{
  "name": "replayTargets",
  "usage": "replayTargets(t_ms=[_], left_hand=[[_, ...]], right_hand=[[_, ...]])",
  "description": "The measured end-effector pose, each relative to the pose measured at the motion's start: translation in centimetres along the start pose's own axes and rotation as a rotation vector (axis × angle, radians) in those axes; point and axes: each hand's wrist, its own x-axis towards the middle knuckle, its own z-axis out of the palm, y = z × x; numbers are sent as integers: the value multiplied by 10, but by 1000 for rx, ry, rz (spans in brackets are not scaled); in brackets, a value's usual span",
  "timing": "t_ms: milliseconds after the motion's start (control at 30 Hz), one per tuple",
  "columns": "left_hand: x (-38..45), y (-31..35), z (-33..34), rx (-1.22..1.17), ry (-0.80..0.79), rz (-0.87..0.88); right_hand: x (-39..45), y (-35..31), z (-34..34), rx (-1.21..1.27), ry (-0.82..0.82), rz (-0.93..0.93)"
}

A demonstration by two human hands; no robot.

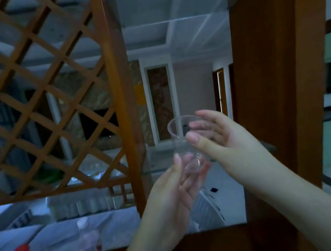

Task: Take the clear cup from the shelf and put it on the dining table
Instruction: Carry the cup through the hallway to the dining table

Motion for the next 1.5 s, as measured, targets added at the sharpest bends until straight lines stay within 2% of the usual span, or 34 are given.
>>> replayTargets(t_ms=[233,400,600,733,1067,1500], left_hand=[[-55,-20,-55,-51,50,-182],[-76,-28,-83,-17,-7,-324],[-96,-44,-84,-52,-98,-447],[-110,-63,-64,-76,-174,-576],[-154,-115,13,-154,-408,-743],[-310,-180,174,-208,-634,-1004]], right_hand=[[-69,34,40,-97,-59,136],[-102,37,67,-200,-70,191],[-145,31,72,-234,16,307],[-177,19,61,-183,152,404],[-265,-27,9,-307,376,506],[-458,-154,-82,-398,643,634]])
